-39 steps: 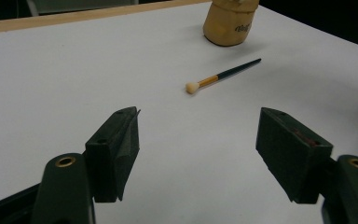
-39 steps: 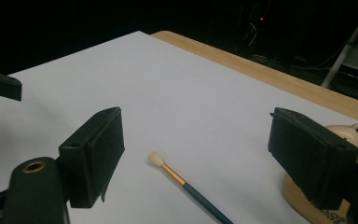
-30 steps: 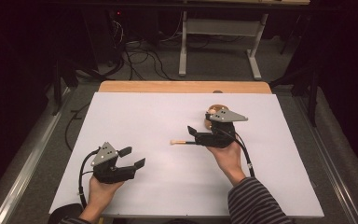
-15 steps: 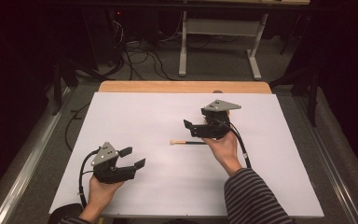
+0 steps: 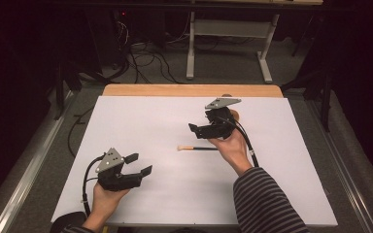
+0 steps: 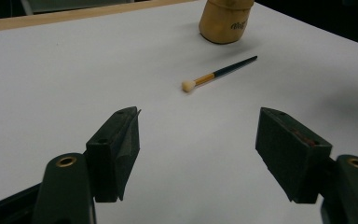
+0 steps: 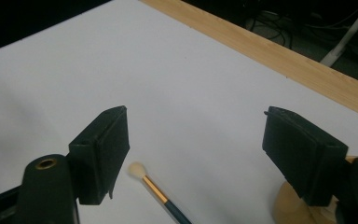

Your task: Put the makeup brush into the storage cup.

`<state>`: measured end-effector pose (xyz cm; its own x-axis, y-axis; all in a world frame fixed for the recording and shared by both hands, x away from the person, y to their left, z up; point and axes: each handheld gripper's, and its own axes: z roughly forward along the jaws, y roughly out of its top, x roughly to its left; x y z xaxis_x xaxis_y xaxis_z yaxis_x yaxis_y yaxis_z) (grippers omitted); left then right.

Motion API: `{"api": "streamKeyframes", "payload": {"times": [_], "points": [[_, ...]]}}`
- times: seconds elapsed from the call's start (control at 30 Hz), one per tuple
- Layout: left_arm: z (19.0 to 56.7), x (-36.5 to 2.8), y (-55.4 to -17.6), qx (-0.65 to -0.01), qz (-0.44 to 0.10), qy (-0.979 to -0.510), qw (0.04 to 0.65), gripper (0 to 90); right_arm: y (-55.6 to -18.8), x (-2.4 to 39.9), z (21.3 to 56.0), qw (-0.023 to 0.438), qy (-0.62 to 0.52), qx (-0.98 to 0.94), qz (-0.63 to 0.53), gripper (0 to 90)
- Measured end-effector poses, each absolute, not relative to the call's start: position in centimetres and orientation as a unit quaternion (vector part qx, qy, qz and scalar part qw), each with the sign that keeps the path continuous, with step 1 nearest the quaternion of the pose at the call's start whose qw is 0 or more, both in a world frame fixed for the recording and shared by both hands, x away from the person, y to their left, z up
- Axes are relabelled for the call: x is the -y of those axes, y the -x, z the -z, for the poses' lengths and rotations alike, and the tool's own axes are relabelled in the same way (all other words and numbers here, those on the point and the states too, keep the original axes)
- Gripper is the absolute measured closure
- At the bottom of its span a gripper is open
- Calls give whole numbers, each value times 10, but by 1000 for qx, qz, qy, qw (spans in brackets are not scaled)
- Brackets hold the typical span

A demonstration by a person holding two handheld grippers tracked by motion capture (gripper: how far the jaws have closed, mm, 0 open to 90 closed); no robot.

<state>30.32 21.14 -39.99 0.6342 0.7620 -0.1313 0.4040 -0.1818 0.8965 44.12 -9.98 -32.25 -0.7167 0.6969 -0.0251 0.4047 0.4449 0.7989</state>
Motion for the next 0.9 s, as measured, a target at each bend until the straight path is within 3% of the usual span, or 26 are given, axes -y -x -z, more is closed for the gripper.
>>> {"api": "streamKeyframes", "payload": {"times": [0.27,0.9], "points": [[400,-211,-304,-388,-176,-751,504,310,-442,92,319,186,-310,-863,-354,302],[400,-211,-304,-389,-173,-751,505,311,-455,80,321,167,-272,-907,-274,307]]}}
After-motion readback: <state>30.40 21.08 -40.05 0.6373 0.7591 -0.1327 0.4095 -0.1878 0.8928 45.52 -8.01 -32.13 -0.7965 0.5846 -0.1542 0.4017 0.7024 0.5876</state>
